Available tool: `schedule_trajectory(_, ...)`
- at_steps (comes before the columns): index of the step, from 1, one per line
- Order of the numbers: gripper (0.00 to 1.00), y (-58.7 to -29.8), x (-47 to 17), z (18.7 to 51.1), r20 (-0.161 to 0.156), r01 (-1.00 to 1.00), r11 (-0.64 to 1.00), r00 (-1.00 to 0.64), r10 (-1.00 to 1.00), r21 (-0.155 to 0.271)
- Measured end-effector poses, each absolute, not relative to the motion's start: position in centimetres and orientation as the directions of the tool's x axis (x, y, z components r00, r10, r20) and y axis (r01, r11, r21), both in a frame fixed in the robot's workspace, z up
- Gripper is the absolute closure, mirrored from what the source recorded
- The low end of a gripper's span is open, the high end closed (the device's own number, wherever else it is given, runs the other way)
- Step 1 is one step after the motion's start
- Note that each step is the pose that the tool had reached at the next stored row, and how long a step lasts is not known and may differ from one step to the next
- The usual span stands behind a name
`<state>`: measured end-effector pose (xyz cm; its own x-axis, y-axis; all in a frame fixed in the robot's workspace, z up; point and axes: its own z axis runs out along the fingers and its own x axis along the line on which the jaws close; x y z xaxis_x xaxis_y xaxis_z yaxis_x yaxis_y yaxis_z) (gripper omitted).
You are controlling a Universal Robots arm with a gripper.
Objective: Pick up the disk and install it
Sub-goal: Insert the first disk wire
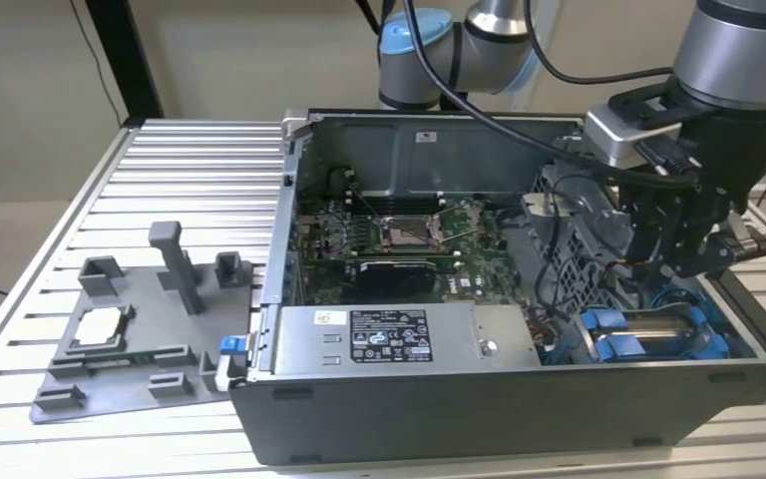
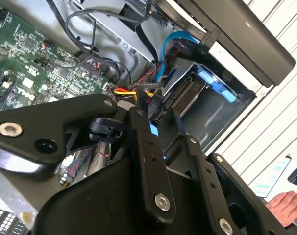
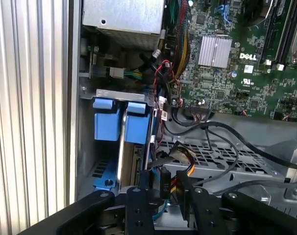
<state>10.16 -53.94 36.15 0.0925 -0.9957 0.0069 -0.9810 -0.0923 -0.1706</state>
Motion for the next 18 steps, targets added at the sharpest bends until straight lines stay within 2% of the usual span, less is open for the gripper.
schedule_trajectory(9,0.0,-53.94,10.17,36.1,0.002,-0.981,-0.092,0.093,-0.996,-0.171)
schedule_trajectory(10,1.0,-53.95,10.17,36.1,0.002,-0.981,-0.092,0.093,-0.996,-0.171)
schedule_trajectory(18,1.0,-53.94,10.17,36.1,0.001,-0.981,-0.091,0.093,-0.996,-0.171)
